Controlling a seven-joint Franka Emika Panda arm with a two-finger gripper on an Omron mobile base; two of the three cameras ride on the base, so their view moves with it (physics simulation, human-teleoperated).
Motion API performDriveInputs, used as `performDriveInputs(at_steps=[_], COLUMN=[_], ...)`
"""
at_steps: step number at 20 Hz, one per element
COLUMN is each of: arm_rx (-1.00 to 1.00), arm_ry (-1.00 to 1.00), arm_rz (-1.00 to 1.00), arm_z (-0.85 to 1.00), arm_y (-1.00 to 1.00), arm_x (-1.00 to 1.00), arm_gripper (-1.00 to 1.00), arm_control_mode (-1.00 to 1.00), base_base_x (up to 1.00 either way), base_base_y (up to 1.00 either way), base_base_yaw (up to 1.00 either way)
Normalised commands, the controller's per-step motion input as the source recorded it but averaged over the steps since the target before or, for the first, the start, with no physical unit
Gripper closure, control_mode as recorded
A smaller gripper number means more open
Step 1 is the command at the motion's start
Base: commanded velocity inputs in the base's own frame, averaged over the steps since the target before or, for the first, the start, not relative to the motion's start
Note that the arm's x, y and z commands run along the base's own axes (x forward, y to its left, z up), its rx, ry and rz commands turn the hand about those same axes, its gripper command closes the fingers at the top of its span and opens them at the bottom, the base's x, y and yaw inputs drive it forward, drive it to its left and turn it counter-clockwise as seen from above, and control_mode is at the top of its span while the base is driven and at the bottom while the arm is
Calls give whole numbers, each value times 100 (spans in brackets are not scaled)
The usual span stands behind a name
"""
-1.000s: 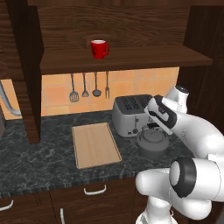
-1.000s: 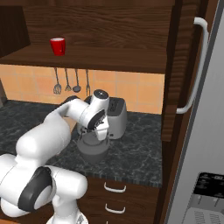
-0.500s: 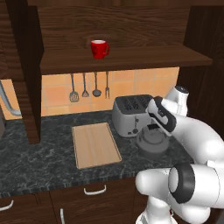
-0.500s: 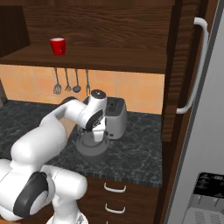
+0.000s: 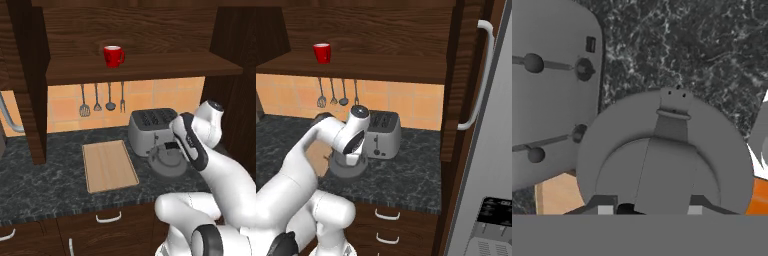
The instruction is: Pick the kettle from the counter and place it on the tray. Then pick the mug from the cabinet and place it on the tray. Then close the cabinet doors.
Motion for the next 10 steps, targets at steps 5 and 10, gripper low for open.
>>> performDriveInputs(at_steps=[5,10], arm_rx=[0,0], arm_ry=[1,6], arm_rz=[-22,-26], arm_z=[22,9], arm_y=[87,94], arm_x=[0,12], arm_gripper=[100,100], arm_control_mode=[-100,-100], base_base_x=[0,0], base_base_y=[0,0], base_base_yaw=[0,0])
